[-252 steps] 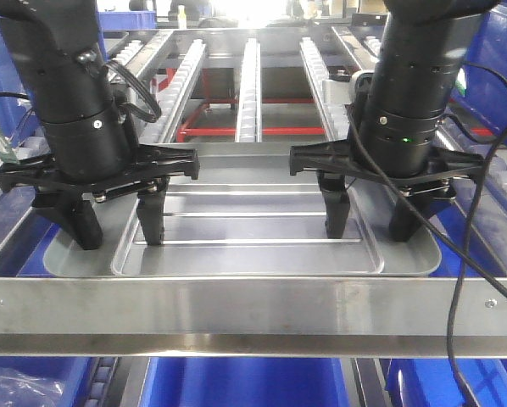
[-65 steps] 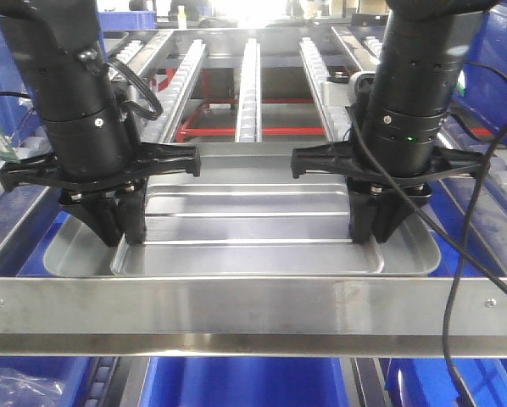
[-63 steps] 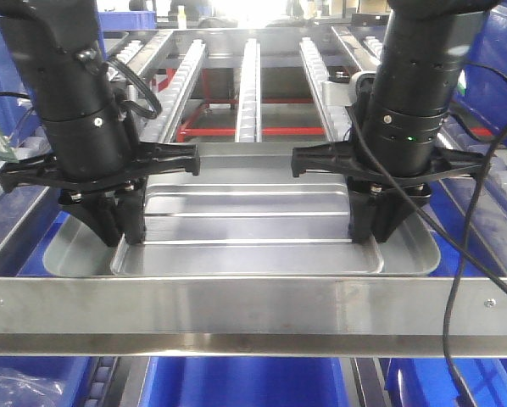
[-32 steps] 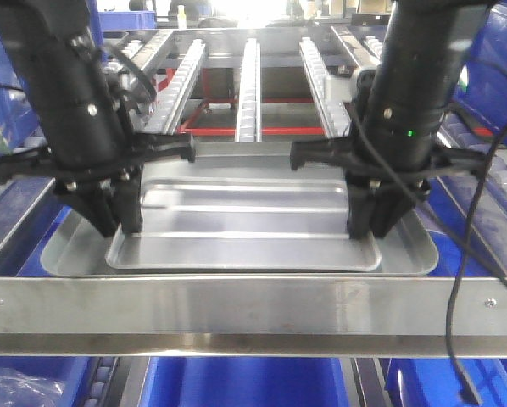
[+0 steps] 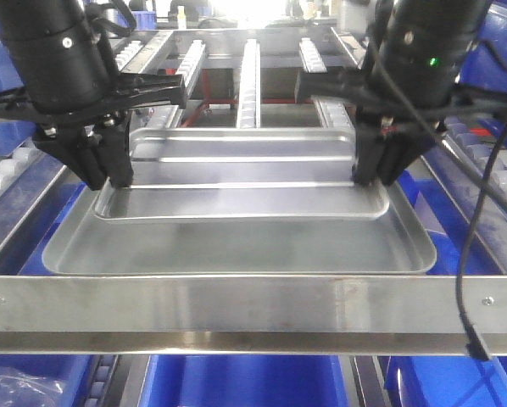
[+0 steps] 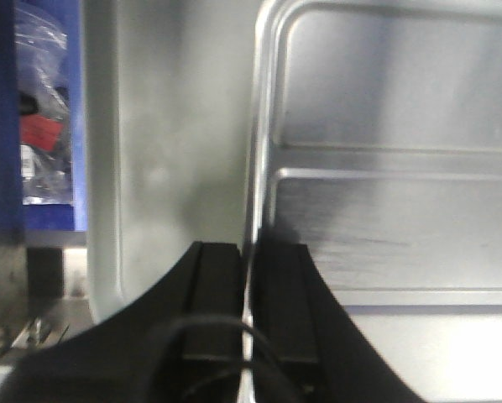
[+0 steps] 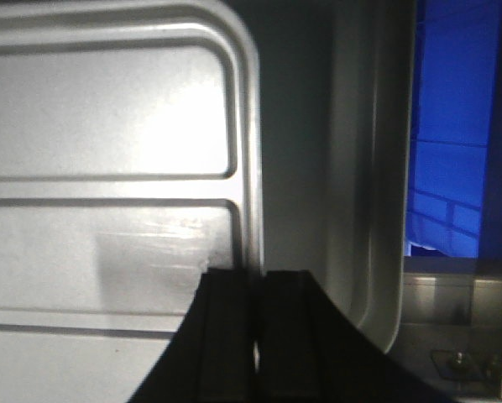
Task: Grab silver tray and place in blue box
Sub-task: 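Close both grippers on the tray rims and lift it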
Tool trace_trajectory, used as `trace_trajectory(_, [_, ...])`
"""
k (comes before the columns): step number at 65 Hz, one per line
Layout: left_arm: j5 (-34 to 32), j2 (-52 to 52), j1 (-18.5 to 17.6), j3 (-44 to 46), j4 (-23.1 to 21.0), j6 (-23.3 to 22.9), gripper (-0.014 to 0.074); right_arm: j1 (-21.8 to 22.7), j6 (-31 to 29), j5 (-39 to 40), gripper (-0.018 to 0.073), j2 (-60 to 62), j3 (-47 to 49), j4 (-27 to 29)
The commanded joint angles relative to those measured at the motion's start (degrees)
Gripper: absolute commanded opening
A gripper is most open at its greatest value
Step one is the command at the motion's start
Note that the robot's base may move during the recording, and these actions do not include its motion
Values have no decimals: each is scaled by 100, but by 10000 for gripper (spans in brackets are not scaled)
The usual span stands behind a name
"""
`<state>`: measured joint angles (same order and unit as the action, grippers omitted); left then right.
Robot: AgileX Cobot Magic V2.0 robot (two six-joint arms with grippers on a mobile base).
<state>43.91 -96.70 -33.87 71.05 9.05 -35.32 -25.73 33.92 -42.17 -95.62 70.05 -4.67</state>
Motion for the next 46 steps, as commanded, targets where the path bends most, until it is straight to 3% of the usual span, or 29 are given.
trace_trajectory(1, [-97,450,-162,25,131,-239,-8,-93,125,264,57,520,51,-160])
trace_trajectory(25, [-259,1327,-612,-792,113,-651,-9,-582,773,696,57,1497,-1143,-395])
trace_trajectory(46, [-176,2052,-1499,-1549,903,-1913,-9,-1112,1811,696,57,2444,-1984,-1002])
